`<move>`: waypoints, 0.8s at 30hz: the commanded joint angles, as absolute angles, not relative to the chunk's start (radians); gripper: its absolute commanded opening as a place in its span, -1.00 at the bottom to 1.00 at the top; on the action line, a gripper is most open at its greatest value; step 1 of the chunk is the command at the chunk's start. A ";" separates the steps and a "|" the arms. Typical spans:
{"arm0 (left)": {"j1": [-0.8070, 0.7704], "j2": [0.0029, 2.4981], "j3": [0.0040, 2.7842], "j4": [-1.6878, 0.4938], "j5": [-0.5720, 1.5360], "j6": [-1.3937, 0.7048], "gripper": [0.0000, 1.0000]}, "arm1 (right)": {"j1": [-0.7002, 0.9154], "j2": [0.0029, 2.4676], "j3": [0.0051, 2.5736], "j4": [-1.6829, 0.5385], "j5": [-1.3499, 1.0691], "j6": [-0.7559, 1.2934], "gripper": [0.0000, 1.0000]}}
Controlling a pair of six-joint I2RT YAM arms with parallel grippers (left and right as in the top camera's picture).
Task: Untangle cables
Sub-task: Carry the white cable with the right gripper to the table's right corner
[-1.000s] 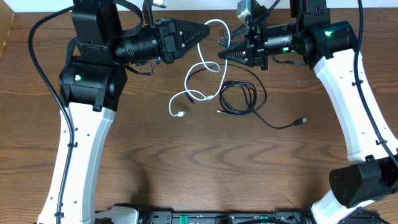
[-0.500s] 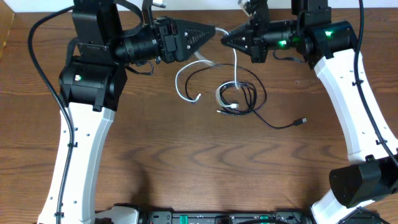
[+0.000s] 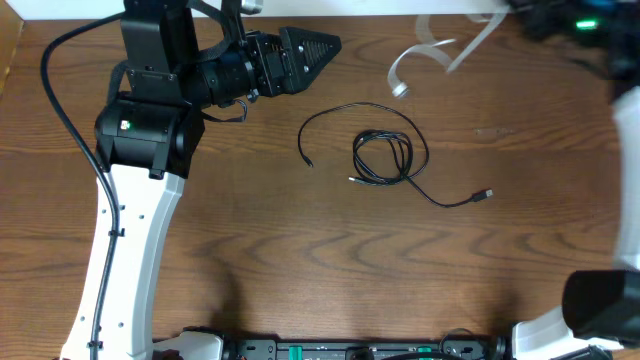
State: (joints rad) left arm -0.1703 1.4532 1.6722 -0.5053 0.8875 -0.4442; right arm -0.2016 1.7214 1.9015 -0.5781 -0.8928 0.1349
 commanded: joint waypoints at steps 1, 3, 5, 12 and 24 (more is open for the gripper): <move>-0.164 1.455 1.691 -0.507 0.877 -0.403 0.80 | -0.311 1.691 1.923 -0.584 -0.848 0.213 -0.98; -0.164 1.458 1.691 -0.510 0.877 -0.393 0.80 | -0.376 1.694 1.923 -0.613 -0.750 0.213 -0.98; -0.164 1.463 1.691 -0.512 0.877 -0.393 0.80 | -0.426 1.703 1.923 -0.636 -0.628 0.212 -0.98; -0.164 1.494 1.691 -0.512 0.877 -0.394 0.82 | -0.493 1.803 1.922 -0.574 -0.305 0.205 -0.98; -0.164 1.521 1.691 -0.513 0.873 -0.382 0.80 | -0.496 1.975 1.922 -0.234 -0.039 0.291 -0.98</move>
